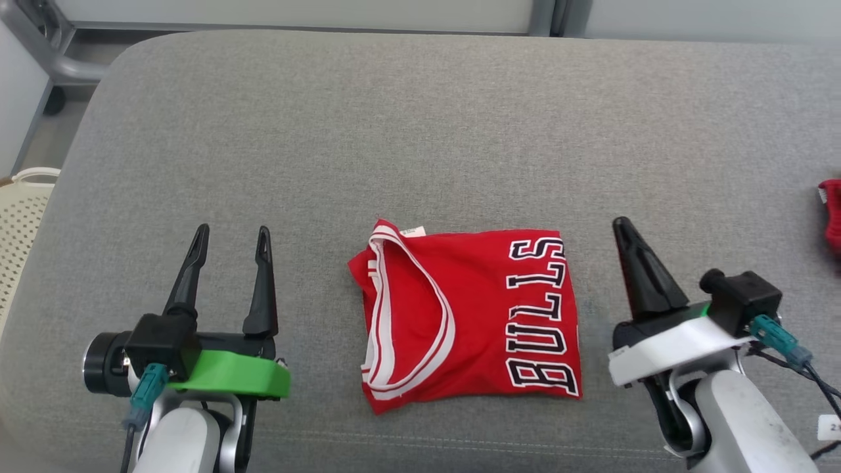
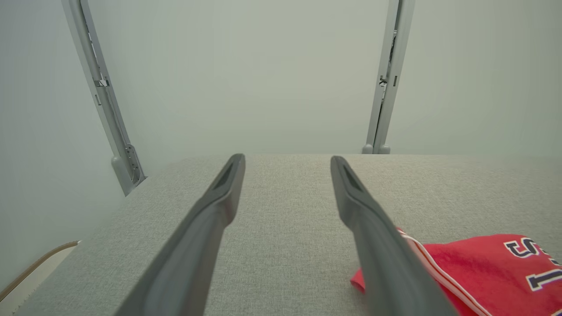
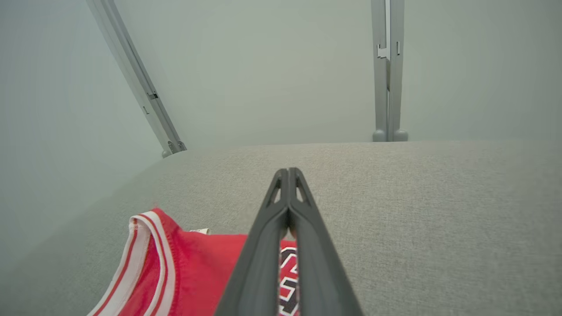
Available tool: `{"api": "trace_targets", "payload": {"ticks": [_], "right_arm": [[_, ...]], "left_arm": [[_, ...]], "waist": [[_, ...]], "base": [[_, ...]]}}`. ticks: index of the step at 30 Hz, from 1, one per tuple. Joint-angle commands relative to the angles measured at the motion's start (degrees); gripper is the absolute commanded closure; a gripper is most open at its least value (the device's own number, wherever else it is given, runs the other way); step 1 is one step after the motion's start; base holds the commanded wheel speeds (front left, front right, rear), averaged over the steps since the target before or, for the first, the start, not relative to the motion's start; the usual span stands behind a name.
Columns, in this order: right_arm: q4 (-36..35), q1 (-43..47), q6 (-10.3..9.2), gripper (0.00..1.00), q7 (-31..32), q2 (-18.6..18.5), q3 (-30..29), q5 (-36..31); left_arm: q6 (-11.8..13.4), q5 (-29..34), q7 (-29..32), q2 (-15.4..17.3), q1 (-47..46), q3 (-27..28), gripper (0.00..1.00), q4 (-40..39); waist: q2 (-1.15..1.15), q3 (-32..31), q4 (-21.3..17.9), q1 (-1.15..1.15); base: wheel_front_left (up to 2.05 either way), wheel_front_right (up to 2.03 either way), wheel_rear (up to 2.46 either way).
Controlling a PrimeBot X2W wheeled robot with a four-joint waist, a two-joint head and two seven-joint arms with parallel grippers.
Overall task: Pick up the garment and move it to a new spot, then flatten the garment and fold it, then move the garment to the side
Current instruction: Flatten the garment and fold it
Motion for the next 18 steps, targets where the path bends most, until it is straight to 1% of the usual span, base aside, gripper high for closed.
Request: {"api": "trace_targets", "payload": {"ticks": [1,2,3,8,18], "right_arm": [[-0.5,1.7,-0.01,0.81,-0.2,-0.3,-1.9,-1.1],[-0.6,2.3,-0.01,0.27,-0.2,-0.2,-3.0,-1.5],[-0.8,3.0,-0.01,0.00,-0.2,-0.1,-4.0,-2.0],[-1.1,5.8,-0.01,0.00,-0.2,0.2,-6.9,-3.8],[-2.6,11.9,-0.01,0.00,0.7,0.6,-10.0,-5.7]], "left_arm": [[0.1,0.6,-0.2,0.6,1.0,0.4,0.00,0.0],[0.2,0.5,-0.2,0.7,1.2,0.5,0.00,0.0],[0.2,0.4,-0.2,0.8,1.5,0.6,0.00,0.1],[0.4,0.1,-0.1,1.9,3.2,1.0,0.00,0.5],[1.2,-0.7,0.7,3.1,7.4,1.4,0.00,-0.1]], "waist": [[0.00,-1.2,-1.7,0.00],[0.00,-1.5,-2.2,0.00],[0.00,-1.9,-2.7,0.00],[0.00,-3.7,-5.1,0.00],[0.00,-6.8,-7.7,0.00]], "base": [[0.00,0.00,0.00],[0.00,0.00,0.00],[0.00,0.00,0.00],[0.00,0.00,0.00],[0.00,0.00,0.00]]}}
